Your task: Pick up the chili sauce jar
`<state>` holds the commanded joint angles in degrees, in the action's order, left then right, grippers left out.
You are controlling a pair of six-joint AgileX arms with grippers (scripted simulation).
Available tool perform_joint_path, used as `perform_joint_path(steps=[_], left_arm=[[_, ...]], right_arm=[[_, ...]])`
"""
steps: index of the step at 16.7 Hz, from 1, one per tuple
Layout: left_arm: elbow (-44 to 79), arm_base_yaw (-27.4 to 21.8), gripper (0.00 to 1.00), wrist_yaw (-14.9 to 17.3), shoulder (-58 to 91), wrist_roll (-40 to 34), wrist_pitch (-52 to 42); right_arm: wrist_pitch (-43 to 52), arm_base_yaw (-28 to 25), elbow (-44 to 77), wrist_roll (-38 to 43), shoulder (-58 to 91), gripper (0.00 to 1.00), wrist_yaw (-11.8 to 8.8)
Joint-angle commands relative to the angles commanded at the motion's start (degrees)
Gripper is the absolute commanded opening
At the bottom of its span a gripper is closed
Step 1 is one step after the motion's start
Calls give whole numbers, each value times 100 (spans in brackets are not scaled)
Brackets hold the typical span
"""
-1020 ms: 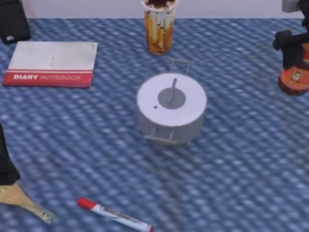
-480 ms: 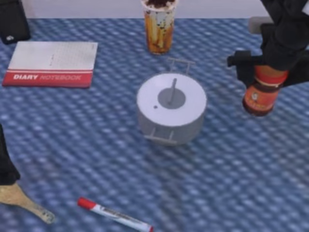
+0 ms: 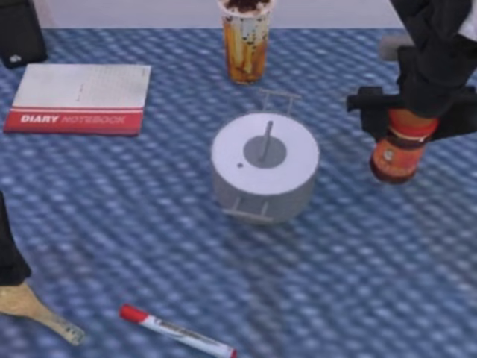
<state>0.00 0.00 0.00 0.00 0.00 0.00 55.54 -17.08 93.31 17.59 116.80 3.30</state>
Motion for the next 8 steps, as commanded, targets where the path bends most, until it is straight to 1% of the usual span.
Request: perform_joint_path(steps=[4, 8], left_arm=[[0, 0, 100, 0, 0, 0, 0], [0, 0, 100, 0, 0, 0, 0]], right_arm=[[-580, -10, -384, -5, 189, 0, 12], [-602, -11, -402, -6, 199, 0, 13]])
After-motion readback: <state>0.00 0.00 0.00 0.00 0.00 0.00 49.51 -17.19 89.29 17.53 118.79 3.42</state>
